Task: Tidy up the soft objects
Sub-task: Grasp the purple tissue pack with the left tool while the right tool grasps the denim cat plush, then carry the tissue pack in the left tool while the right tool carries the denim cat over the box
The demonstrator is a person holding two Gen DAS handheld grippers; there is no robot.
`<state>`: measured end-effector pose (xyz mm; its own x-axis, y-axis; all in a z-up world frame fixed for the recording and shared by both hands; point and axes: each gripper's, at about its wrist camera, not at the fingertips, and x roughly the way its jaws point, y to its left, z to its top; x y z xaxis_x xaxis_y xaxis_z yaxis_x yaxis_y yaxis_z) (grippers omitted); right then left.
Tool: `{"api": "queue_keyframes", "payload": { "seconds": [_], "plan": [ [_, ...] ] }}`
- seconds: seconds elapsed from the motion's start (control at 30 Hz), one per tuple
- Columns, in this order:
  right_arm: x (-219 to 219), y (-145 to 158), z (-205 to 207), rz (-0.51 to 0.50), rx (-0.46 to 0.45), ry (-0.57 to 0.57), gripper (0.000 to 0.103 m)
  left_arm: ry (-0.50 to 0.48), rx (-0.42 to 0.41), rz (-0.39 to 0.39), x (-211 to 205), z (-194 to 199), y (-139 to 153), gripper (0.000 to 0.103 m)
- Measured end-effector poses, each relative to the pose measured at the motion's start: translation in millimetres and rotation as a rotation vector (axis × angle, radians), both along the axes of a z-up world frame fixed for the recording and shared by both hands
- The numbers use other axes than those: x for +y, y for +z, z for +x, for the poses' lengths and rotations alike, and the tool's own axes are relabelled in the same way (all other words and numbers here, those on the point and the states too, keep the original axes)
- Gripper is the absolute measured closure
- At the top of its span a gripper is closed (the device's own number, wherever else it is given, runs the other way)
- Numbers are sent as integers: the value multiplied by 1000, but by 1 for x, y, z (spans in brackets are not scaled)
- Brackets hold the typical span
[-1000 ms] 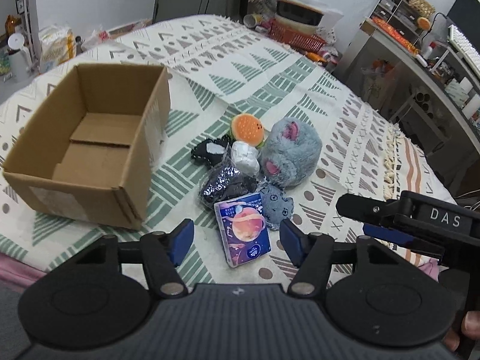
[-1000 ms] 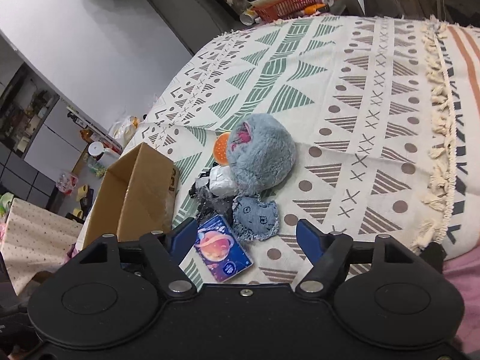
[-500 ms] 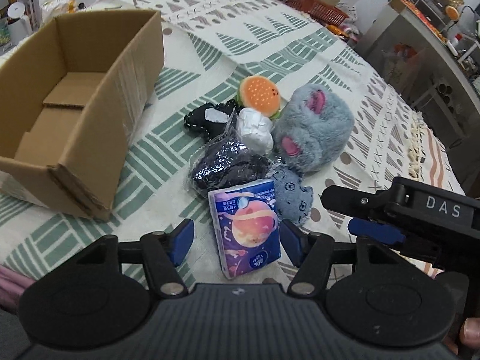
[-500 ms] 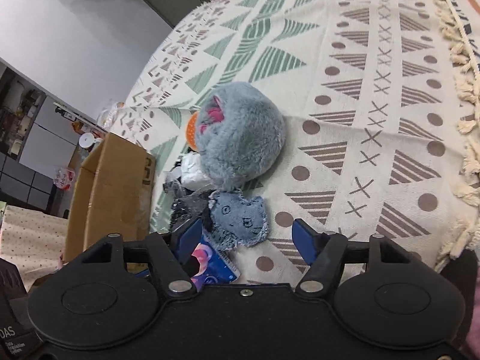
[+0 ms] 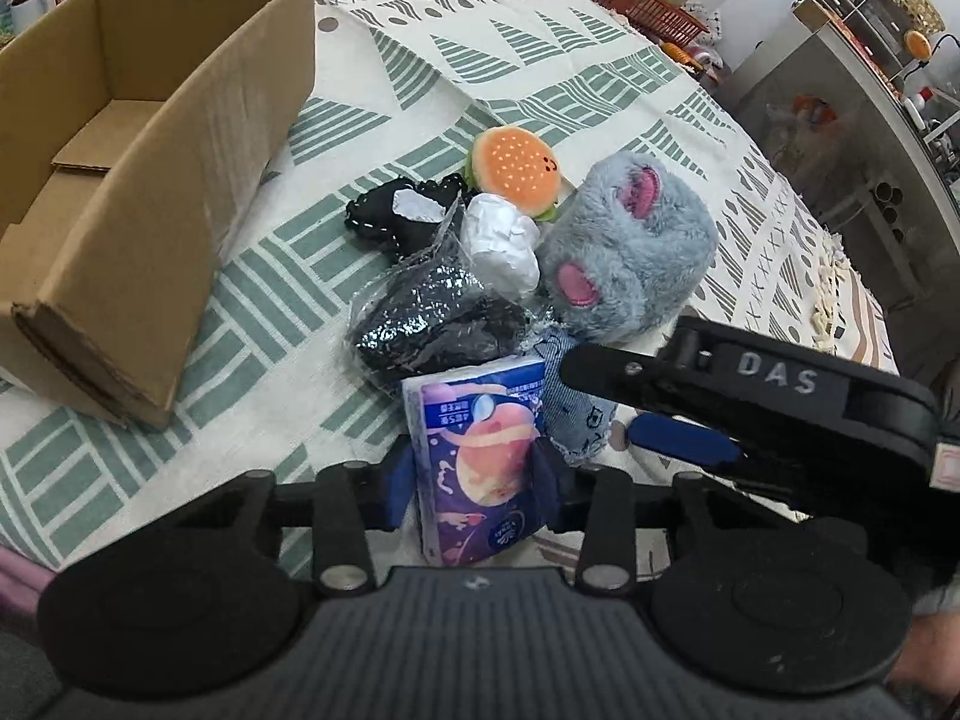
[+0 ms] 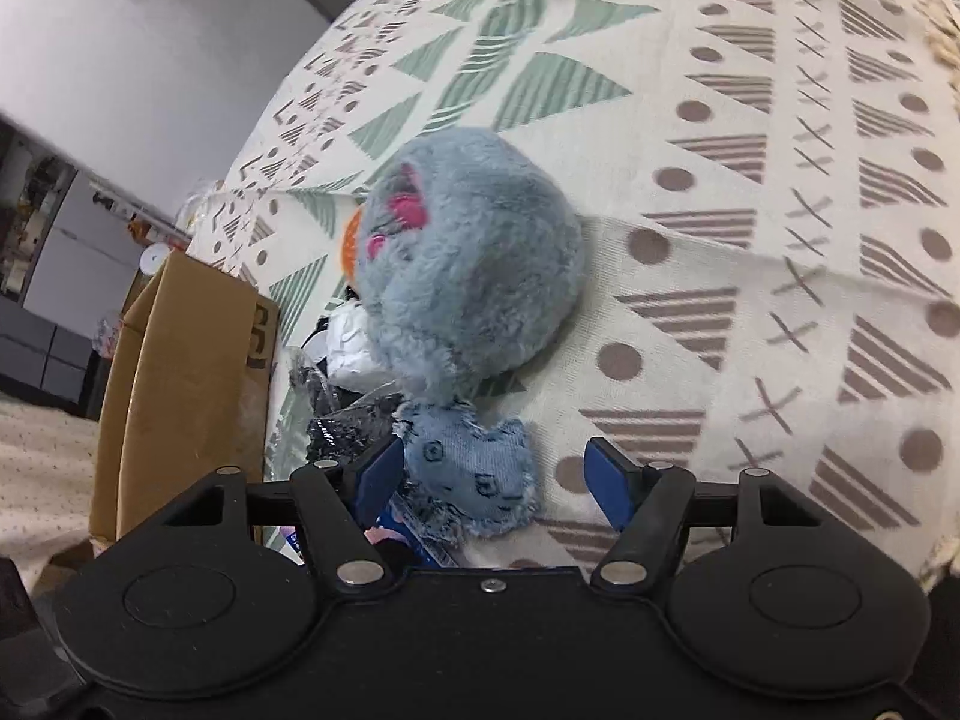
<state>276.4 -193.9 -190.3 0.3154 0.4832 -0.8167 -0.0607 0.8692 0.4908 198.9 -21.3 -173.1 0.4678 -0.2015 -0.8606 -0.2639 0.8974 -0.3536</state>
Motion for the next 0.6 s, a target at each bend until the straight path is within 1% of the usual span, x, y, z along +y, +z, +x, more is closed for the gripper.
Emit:
{"api": "queue_keyframes", "payload": {
  "seconds": [0.13, 0.2, 0.27, 0.3, 0.33, 0.4, 0.5, 0.6],
  "plan": [
    [8, -3, 3, -32, -20, 16, 37, 0, -11, 6, 3, 0, 5, 72],
    [13, -4, 3, -54, -45, 34, 37, 2, -14, -3, 4, -2, 6, 75],
    [18, -5, 2, -82, -66, 61, 39, -3, -24, 0, 5, -2, 8, 77],
    [19, -6, 0, -105, -82, 71, 49, -3, -33, 5, 5, -2, 9, 78],
    [20, -5, -1, -119, -93, 76, 67, -3, -42, 11, 5, -3, 11, 79],
    [18, -3, -1, -92, -84, 83, 76, -5, -54, 20, 5, -5, 15, 81],
    [14, 0, -7, -78, -83, 82, 80, -16, -62, 33, 4, -9, 21, 82],
    [11, 14, -15, -70, -126, 73, 80, -26, -71, 52, 4, -14, 29, 81]
  ]
}}
